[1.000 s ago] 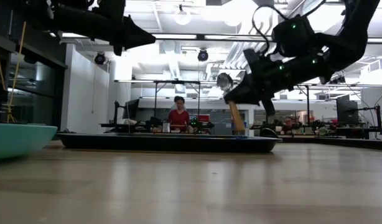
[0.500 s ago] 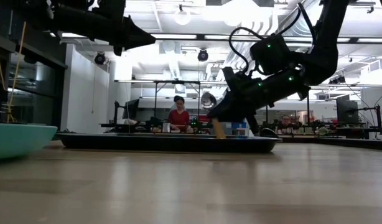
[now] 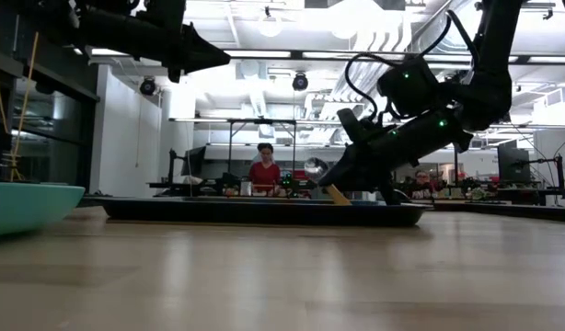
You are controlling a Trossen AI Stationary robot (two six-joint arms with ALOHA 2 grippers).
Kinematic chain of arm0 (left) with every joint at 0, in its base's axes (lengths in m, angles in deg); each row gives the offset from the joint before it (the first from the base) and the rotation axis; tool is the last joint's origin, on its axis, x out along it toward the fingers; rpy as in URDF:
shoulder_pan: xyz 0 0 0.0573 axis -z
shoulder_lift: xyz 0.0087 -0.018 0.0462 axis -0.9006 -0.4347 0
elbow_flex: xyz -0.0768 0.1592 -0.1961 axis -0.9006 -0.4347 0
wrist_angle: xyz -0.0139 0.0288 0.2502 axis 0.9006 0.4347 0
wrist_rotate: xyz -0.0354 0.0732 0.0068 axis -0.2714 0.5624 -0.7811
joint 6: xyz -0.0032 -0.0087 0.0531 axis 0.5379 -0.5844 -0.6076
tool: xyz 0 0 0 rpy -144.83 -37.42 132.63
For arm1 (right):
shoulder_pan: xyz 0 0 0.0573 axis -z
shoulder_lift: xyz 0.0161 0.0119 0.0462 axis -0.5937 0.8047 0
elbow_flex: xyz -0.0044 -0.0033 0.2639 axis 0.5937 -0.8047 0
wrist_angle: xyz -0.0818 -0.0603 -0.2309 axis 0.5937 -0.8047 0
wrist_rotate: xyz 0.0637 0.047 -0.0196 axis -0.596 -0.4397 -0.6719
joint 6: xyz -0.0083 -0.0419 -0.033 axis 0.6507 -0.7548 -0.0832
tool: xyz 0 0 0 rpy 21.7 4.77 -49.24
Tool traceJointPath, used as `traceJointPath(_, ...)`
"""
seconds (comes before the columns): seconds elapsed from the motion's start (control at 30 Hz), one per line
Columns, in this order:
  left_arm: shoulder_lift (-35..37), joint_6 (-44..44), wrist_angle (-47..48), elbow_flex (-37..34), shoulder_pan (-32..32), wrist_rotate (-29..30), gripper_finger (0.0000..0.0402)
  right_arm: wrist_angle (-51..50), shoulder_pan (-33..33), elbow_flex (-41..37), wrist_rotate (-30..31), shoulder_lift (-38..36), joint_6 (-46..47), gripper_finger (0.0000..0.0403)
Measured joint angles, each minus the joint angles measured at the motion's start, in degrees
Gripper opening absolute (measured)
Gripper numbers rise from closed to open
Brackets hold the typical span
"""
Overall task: Pick and place plate/cup/fork/spoon on tray
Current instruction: Put the yellow spoon on the black tray to the left side of the blue fork
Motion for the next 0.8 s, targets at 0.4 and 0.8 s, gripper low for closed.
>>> traceJointPath(0.4, 0.0, -1.0, 0.0, 0.0, 0.0, 0.5, 0.0019, -4.9, -0.7, 0.2, 5.2, -0.2, 10.5, 0.0017)
traceJointPath(0.8, 0.0, -1.0, 0.7, 0.0, 0.0, 0.7, 0.0019, -16.4, -3.9, -0.1, 9.9, -5.8, 16.4, 0.0009)
